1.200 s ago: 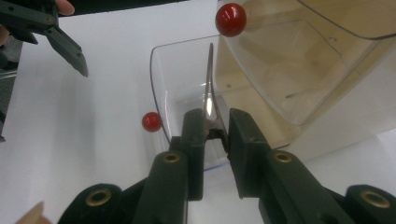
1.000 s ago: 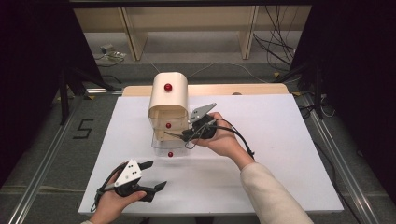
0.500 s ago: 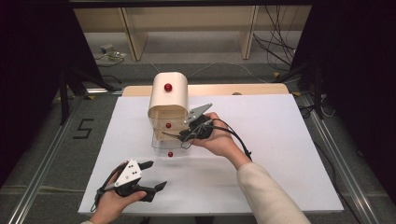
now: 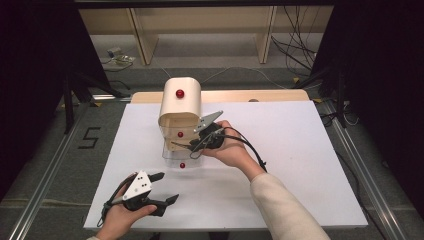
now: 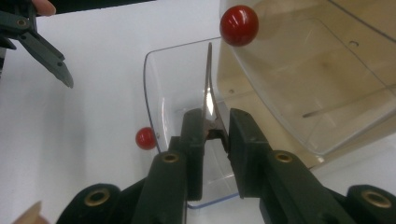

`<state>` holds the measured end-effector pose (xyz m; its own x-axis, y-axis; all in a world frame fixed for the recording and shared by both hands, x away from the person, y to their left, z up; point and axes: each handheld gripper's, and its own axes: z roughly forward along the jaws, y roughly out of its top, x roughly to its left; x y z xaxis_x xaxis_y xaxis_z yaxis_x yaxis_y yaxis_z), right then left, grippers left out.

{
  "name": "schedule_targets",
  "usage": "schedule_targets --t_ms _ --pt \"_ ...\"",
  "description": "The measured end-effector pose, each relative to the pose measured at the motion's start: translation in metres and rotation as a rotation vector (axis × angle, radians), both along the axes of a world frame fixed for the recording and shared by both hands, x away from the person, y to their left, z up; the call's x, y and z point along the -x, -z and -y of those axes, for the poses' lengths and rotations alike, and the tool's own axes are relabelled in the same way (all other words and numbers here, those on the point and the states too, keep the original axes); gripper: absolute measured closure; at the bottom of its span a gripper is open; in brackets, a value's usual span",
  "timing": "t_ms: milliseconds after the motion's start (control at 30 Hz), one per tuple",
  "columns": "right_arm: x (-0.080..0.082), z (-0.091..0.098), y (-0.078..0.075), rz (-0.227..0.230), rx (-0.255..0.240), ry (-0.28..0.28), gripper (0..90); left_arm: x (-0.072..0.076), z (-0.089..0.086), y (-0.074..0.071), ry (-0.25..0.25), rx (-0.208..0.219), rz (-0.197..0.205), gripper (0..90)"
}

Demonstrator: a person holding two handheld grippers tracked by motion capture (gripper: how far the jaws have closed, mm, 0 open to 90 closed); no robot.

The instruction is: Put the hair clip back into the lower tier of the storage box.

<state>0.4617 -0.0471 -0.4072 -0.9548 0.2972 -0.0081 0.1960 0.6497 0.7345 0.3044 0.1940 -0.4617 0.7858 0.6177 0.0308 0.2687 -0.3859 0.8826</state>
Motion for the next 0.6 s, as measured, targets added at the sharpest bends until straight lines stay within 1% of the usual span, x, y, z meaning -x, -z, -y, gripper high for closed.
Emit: schedule_targets --t_ms 100,233,333,500,600 --pt "0.000 -0.001 0.000 0.004 -0.008 0.002 75.2 0.000 0.000 0.000 0.005 -0.005 0.001 16.2" --pt "0.000 -0.001 0.000 -0.019 -0.025 0.015 66.8 0.000 0.000 0.001 0.007 -0.004 -0.003 16.2" --pt "0.001 0.001 -0.001 -0.035 -0.032 0.028 64.6 0.000 0.000 0.000 0.007 -0.007 -0.001 16.2" --pt "0.003 0.007 -0.004 -0.033 -0.048 0.042 61.2 0.000 0.000 0.000 0.005 -0.005 0.000 16.2" --pt "0.006 0.013 -0.007 -0.008 -0.067 0.056 58.5 0.000 0.000 0.001 0.005 -0.005 -0.002 16.2"
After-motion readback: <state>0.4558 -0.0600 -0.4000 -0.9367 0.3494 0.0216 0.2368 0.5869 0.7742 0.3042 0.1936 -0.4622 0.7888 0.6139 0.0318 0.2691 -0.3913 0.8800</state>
